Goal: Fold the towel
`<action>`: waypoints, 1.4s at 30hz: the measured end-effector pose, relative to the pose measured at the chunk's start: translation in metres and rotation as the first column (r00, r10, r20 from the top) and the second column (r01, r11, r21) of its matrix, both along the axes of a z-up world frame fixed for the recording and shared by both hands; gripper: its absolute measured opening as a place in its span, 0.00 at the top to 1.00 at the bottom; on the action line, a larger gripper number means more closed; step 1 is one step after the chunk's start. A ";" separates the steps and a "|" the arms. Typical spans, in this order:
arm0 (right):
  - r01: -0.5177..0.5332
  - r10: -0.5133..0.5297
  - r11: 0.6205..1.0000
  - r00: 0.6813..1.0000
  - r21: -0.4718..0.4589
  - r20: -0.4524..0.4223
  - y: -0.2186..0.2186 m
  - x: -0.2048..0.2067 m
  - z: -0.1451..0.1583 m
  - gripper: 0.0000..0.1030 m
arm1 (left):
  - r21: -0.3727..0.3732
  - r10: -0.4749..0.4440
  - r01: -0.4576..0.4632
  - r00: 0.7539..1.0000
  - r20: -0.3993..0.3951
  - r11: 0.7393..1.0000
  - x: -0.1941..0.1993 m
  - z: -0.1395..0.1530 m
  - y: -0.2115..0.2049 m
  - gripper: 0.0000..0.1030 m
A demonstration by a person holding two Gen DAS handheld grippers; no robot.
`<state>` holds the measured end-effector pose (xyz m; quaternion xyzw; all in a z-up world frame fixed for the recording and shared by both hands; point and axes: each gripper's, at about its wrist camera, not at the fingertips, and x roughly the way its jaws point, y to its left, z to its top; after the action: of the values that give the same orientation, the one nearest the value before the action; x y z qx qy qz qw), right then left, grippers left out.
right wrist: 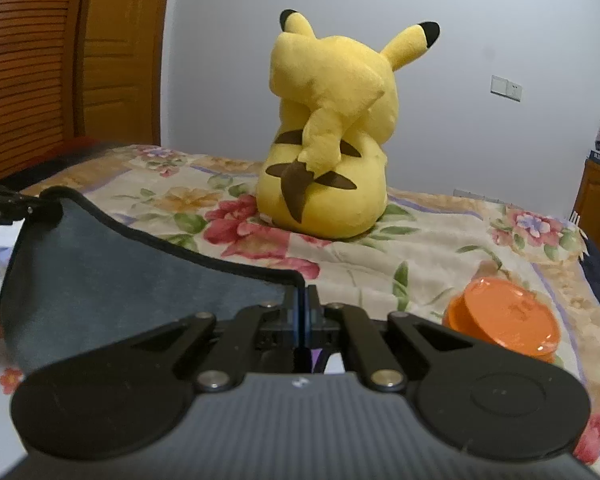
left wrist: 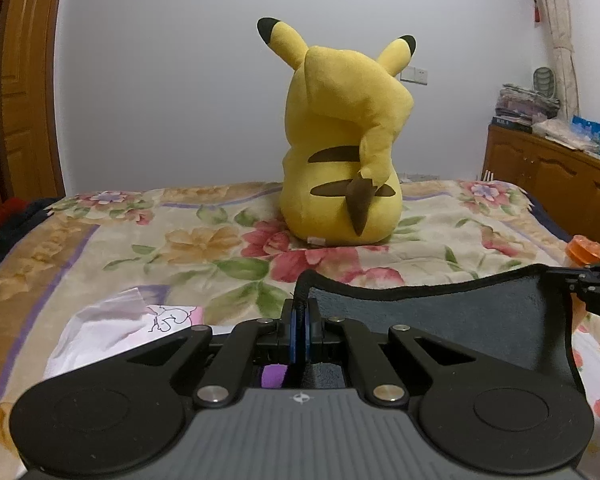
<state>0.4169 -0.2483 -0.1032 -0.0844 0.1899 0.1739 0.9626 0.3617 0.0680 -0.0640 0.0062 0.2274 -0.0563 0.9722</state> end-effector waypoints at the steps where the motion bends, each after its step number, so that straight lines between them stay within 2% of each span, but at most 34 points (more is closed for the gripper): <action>1: 0.003 -0.003 1.000 1.000 0.003 -0.001 0.000 0.001 -0.003 0.97 | 0.010 0.000 0.000 1.000 -0.002 1.000 0.003 -0.003 0.000 0.93; 15: 0.018 -0.020 1.000 0.997 -0.018 -0.079 0.006 0.038 -0.045 0.97 | 0.051 0.004 0.000 0.998 -0.068 0.999 0.035 -0.050 -0.003 0.93; 24: 0.043 -0.043 0.999 0.991 -0.001 -0.124 0.003 0.042 -0.059 0.96 | 0.049 -0.006 0.012 0.993 -0.116 0.999 0.039 -0.061 -0.005 0.88; 28: 0.049 -0.049 0.999 0.990 -0.007 -0.136 0.003 0.041 -0.058 0.94 | 0.044 -0.011 0.016 0.993 -0.115 0.999 0.035 -0.059 -0.006 0.67; 30: 0.048 -0.048 0.999 0.989 -0.007 -0.140 0.002 0.038 -0.057 0.87 | 0.045 -0.013 0.019 0.993 -0.114 0.999 0.030 -0.058 -0.008 0.62; 34: 0.059 -0.060 0.998 0.986 -0.016 -0.155 0.000 0.032 -0.055 0.85 | 0.044 -0.018 0.024 0.992 -0.123 0.999 0.020 -0.055 -0.010 0.53; 35: 0.061 -0.063 0.998 0.986 -0.018 -0.156 -0.001 0.029 -0.054 0.77 | 0.039 -0.018 0.023 0.992 -0.124 0.999 0.017 -0.053 -0.010 0.51; 36: 0.064 -0.066 0.998 0.985 -0.014 -0.157 -0.002 0.025 -0.052 0.61 | 0.034 -0.021 0.025 0.992 -0.128 0.999 0.014 -0.051 -0.011 0.51; 37: 0.067 -0.067 0.998 0.985 -0.006 -0.156 -0.003 0.021 -0.050 0.56 | 0.029 -0.025 0.029 0.991 -0.134 0.999 0.011 -0.050 -0.012 0.51; 42: 0.061 -0.058 0.998 0.984 0.009 -0.168 -0.008 -0.003 -0.039 0.54 | 0.021 -0.050 0.054 0.988 -0.146 0.998 -0.012 -0.037 -0.018 0.47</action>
<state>0.4143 -0.2559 -0.1422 -0.0572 0.2714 0.1529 0.9485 0.3502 0.0497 -0.1011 0.0203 0.2982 -0.0791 0.9510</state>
